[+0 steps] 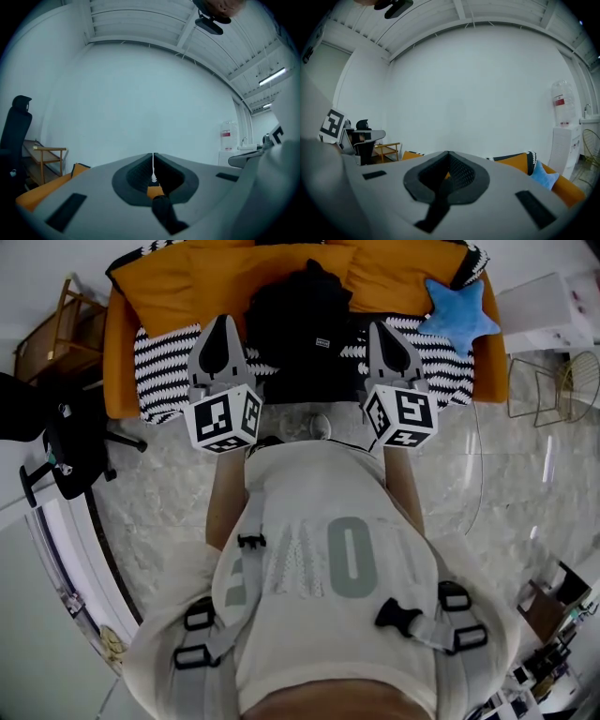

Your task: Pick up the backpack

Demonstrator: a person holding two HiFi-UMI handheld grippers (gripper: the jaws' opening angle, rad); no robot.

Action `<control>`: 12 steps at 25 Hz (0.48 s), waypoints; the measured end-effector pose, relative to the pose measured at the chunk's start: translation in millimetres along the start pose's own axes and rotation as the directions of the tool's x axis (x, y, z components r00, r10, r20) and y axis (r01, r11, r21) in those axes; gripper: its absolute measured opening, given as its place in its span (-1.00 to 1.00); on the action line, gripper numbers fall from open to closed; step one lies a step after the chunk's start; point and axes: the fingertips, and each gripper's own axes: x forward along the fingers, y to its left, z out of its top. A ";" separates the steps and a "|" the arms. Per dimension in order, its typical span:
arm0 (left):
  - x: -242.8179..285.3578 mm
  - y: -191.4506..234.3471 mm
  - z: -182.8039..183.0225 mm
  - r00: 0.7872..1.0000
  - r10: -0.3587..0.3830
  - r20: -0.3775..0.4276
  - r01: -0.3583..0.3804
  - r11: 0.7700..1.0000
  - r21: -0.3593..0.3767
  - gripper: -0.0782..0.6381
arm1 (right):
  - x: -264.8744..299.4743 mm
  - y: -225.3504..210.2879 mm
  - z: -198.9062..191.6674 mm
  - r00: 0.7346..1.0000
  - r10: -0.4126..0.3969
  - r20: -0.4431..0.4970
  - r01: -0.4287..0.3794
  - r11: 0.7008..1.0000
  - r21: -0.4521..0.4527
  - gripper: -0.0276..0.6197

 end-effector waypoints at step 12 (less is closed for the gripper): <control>9.0 -18.8 -8.0 0.994 -0.109 -0.011 0.108 0.992 -0.064 -0.10 | 13.2 -2.4 -15.1 0.987 0.132 -0.089 -0.122 0.987 0.108 0.09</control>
